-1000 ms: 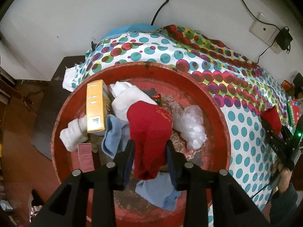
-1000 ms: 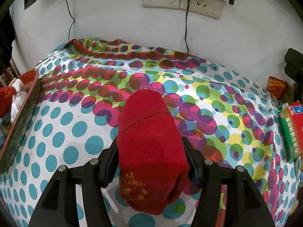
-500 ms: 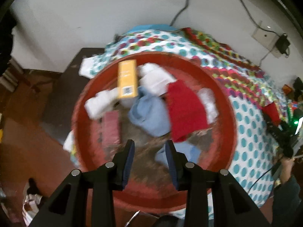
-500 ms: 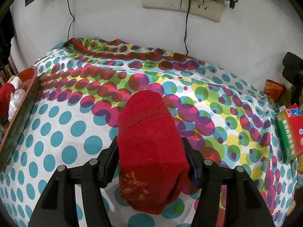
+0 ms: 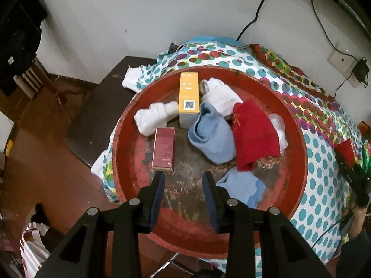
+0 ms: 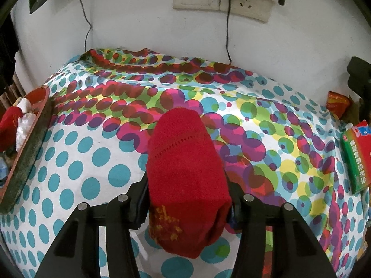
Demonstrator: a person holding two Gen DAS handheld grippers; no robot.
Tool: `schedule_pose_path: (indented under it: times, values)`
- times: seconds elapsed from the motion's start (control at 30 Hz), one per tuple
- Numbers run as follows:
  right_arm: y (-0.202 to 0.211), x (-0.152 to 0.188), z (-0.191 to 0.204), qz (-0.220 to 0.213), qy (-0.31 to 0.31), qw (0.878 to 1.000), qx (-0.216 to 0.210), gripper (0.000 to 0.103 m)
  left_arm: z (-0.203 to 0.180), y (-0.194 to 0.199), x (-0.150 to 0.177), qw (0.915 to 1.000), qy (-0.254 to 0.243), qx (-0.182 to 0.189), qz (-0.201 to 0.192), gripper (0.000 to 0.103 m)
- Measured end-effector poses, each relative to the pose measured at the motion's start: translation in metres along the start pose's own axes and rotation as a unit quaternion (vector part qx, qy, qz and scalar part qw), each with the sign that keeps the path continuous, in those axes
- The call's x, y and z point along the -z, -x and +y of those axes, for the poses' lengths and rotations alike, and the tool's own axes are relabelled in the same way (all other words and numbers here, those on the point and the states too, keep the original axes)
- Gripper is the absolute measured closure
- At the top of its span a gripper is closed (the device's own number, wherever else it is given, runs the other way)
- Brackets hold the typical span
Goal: Organize objects
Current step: 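Carry the red sock with the right tool onto the red tray and open it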
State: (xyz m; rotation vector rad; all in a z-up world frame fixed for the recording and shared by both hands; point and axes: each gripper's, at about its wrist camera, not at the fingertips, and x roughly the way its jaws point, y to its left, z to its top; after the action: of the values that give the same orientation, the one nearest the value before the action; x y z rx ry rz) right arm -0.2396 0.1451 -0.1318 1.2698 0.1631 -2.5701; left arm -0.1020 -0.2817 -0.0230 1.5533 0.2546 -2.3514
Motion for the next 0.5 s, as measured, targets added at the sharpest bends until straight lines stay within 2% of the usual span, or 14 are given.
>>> schedule_pose_path:
  times: [0.07,0.1,0.23,0.5]
  values:
    - [0.003,-0.002,-0.006,0.006,-0.013,1.000,0.000,0.056,-0.003,0.001,0.000,0.9999,0.001,0.015,-0.005,0.069]
    - [0.005,-0.003,-0.009,0.010,-0.022,1.000,-0.002,0.061,-0.004,0.001,0.000,0.9998,0.002,0.020,-0.008,0.069]
    - [0.016,-0.006,-0.011,0.012,-0.032,0.999,-0.007,0.067,-0.016,-0.004,-0.002,0.9995,-0.023,0.023,-0.005,0.069]
    - [0.036,-0.015,0.004,0.005,-0.003,1.000,0.014,0.068,-0.008,0.007,0.000,0.9995,-0.015,0.023,-0.018,0.069]
